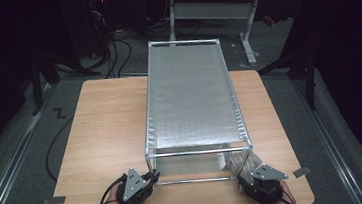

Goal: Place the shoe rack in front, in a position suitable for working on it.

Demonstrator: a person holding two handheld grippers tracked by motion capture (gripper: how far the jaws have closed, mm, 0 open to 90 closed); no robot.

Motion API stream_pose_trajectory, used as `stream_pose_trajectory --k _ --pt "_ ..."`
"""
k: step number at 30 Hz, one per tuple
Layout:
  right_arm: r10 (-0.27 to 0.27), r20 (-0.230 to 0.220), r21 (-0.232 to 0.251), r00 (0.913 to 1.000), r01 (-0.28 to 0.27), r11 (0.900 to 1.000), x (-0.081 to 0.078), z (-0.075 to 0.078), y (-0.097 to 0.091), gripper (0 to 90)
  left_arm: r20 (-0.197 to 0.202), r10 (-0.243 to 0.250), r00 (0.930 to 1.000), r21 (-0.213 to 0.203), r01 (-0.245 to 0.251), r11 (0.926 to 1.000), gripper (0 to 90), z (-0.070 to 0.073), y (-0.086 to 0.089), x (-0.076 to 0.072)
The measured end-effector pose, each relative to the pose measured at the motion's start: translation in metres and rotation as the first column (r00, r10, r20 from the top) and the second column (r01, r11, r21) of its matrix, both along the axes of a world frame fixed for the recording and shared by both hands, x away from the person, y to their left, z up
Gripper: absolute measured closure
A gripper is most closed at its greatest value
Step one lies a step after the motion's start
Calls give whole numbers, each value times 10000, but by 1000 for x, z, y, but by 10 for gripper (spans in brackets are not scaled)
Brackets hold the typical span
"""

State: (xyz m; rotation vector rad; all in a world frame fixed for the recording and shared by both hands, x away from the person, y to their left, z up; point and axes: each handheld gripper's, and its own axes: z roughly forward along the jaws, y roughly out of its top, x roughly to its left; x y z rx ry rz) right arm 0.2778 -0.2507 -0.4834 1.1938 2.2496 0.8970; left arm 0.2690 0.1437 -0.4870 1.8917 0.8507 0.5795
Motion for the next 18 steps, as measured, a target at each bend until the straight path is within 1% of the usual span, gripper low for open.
stream_pose_trajectory --k 2,6,8,11,12,14,16,17,18 --pt "34 -56 -47 10000 -34 10000 1 -2 1 614 13 14 10000 -19 -14 10000 794 0 0 0" --pt "105 -58 19 9999 -105 9999 0 1 -1 612 24 22 10000 -22 -22 10000 794 0 0 0" --pt "124 149 83 9998 -126 9999 -1 6 -1 611 1 16 10000 -2 -16 10000 794 0 0 0" --pt "100 693 291 9975 -121 9995 -6 18 -2 609 18 8 10000 -16 -8 10000 794 0 0 0" --pt "-18 975 385 9952 -20 9993 -9 24 -2 607 23 -8 10000 -11 8 10000 794 0 -1 0" --pt "-256 1559 848 9874 124 9963 -16 39 -3 602 17 -73 10000 28 73 10000 793 0 -1 0" --pt "-552 2180 1235 9744 286 9919 -22 52 -5 599 67 -160 9998 18 160 9999 793 0 -4 -1" --pt "-655 2455 1327 9672 334 9906 -25 58 -5 598 85 -195 9998 51 194 9998 792 0 -4 -1" --pt "-740 2722 1375 9594 374 9898 -27 62 -5 598 0 -222 9998 -112 222 9997 792 -1 -7 -2"
